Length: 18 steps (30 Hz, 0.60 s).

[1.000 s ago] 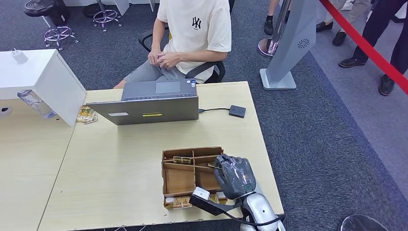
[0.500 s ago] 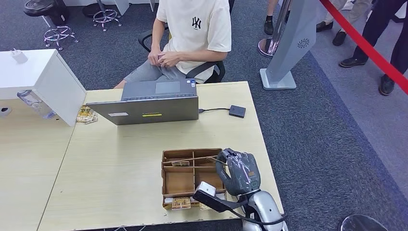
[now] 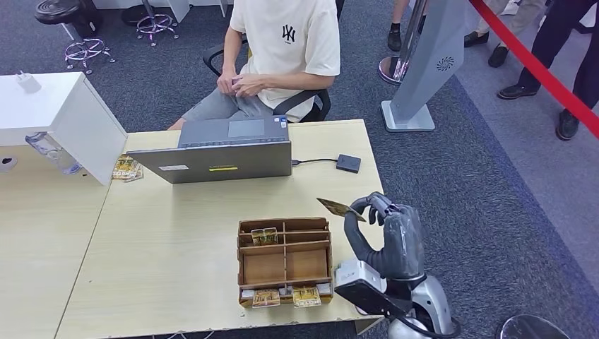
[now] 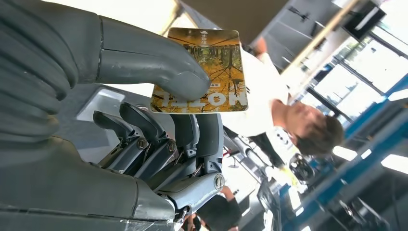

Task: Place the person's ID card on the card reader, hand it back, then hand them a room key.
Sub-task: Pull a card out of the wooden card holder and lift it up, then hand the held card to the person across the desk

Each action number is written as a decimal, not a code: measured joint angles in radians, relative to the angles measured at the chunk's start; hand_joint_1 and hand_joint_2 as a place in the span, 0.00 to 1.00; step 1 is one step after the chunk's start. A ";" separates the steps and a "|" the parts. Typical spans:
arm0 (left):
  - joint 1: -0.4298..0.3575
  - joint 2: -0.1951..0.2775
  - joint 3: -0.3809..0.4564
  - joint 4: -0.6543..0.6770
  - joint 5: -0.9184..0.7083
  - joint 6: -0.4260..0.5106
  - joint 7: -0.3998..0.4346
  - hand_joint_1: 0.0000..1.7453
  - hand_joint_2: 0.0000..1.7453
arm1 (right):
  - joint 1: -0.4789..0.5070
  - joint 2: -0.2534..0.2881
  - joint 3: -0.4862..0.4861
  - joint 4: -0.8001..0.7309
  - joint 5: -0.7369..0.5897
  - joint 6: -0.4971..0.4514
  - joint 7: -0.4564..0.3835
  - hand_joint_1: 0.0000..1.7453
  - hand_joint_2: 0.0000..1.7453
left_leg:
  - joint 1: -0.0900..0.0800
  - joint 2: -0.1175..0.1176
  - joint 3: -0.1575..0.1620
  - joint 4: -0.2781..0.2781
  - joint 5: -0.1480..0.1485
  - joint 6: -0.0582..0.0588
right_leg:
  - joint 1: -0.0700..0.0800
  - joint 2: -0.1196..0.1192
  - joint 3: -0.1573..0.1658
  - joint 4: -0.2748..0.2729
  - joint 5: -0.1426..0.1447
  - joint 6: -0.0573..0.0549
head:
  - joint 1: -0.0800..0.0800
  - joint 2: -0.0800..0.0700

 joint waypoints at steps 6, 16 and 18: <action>0.000 -0.001 0.000 0.000 0.000 0.000 0.004 0.00 0.00 | 0.005 0.008 -0.009 -0.060 -0.010 0.019 -0.033 1.00 1.00 | 0.000 0.000 0.000 0.000 0.000 0.000 | 0.000 0.000 0.000 0.000 0.000 0.000 | 0.000 0.000; -0.001 0.000 -0.003 0.000 -0.002 -0.009 0.014 0.00 0.00 | -0.094 0.007 0.064 -0.045 0.141 -0.004 0.003 1.00 1.00 | 0.000 0.000 0.000 0.000 0.000 0.000 | 0.000 0.000 0.000 0.000 0.000 0.000 | 0.000 0.000; -0.001 0.000 -0.006 0.000 -0.002 -0.012 0.017 0.00 0.00 | -0.134 0.005 0.091 -0.025 0.179 -0.011 0.027 1.00 1.00 | 0.000 0.000 0.000 0.000 0.000 0.000 | 0.000 0.000 0.000 0.000 0.000 0.000 | 0.000 0.000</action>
